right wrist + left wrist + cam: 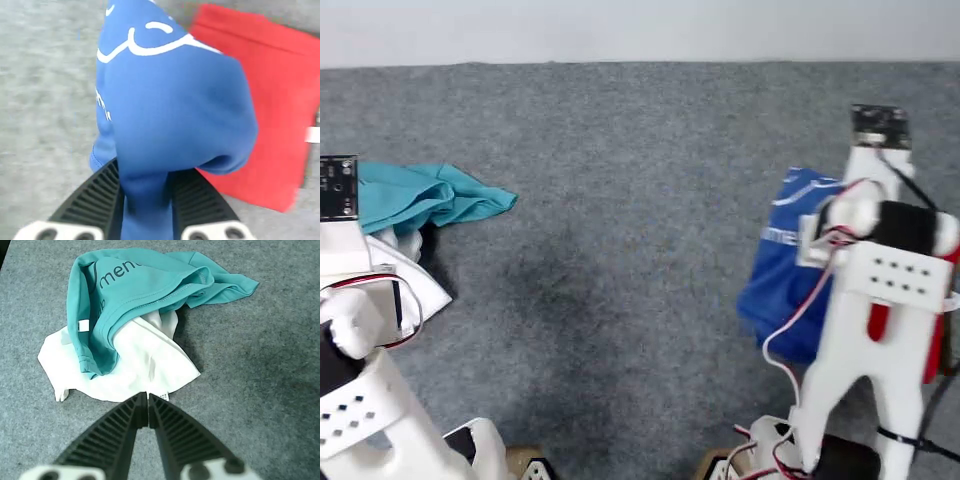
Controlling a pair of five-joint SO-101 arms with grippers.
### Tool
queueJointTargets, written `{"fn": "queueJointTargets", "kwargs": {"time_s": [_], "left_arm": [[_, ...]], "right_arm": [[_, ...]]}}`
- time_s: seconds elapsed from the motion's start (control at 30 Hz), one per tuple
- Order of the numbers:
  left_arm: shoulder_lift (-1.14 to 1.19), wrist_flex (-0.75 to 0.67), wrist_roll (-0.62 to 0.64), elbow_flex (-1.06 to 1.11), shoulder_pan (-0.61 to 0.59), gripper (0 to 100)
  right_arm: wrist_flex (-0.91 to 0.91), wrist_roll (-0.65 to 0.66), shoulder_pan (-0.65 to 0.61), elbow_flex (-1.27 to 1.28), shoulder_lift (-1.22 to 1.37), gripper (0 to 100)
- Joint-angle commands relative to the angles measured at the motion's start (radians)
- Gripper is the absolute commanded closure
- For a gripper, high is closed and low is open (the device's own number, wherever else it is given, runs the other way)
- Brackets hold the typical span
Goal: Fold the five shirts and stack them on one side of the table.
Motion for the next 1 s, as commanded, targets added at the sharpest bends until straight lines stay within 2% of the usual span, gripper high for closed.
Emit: {"fn": "queueJointTargets", "kwargs": {"time_s": [0.0, 0.2, 0.37, 0.47, 0.57, 0.67, 0.83, 0.97], "left_arm": [[-0.012, -0.017, -0.014, -0.013, 0.008, 98], [-0.012, -0.017, -0.014, -0.013, 0.008, 98], [-0.012, -0.017, -0.014, -0.013, 0.008, 98], [-0.012, -0.017, -0.014, -0.012, 0.008, 98], [-0.012, -0.017, -0.014, -0.012, 0.008, 98], [-0.012, -0.012, -0.014, -0.012, 0.008, 98], [-0.012, -0.011, -0.014, -0.012, 0.008, 98], [-0.011, -0.015, -0.014, -0.012, 0.008, 98]], "right_arm": [[-0.050, 0.104, 0.107, -0.034, -0.036, 99.1], [-0.171, 0.176, 0.199, -0.015, -0.012, 99.1], [-0.282, 0.212, 0.246, -0.008, 0.124, 99.1], [-0.366, 0.265, 0.277, -0.008, 0.223, 99.1], [-0.487, 0.374, 0.311, -0.012, 0.326, 98.5], [-0.585, 0.465, 0.352, -0.017, 0.394, 90.2], [-0.559, 0.370, 0.387, -0.083, 0.397, 65.2], [-0.410, 0.318, 0.360, -0.187, 0.397, 63.1]]}}
